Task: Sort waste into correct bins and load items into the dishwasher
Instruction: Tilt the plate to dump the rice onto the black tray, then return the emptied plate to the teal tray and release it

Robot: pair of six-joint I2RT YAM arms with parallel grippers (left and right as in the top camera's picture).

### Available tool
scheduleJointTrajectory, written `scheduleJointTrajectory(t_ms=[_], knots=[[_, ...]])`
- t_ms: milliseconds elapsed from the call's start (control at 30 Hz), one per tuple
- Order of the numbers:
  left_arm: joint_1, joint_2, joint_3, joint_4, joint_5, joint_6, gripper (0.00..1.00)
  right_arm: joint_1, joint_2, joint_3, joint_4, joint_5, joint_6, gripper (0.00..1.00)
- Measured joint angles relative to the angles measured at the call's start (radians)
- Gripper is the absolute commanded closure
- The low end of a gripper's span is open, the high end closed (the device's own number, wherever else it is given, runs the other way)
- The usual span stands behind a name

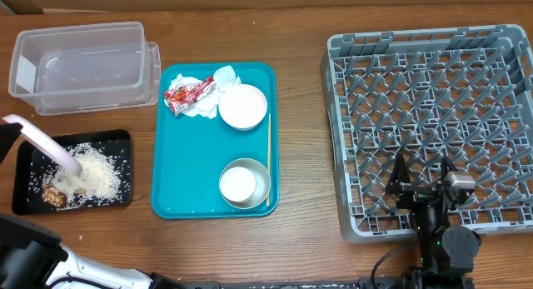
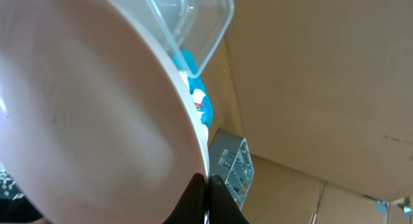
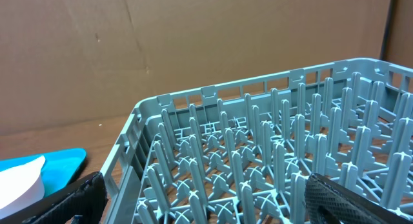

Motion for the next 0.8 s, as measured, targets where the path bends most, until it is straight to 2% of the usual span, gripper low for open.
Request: scheduleJointTrajectory(t_ms=[167,600,800], knots=[[0.000,0.000,0.000,-0.001,0.027,0.041,0.96,0.000,0.000,0.000,0.000,0.000,0.000,0.00],[-0.006,-0.012,0.000,-0.001,0.029,0.040,0.96,0.000,0.000,0.000,0.000,0.000,0.000,0.00],[-0.087,-0.156,0.000,0.000,-0.046,0.002,0.96,0.000,0.000,0.000,0.000,0.000,0.000,0.00]])
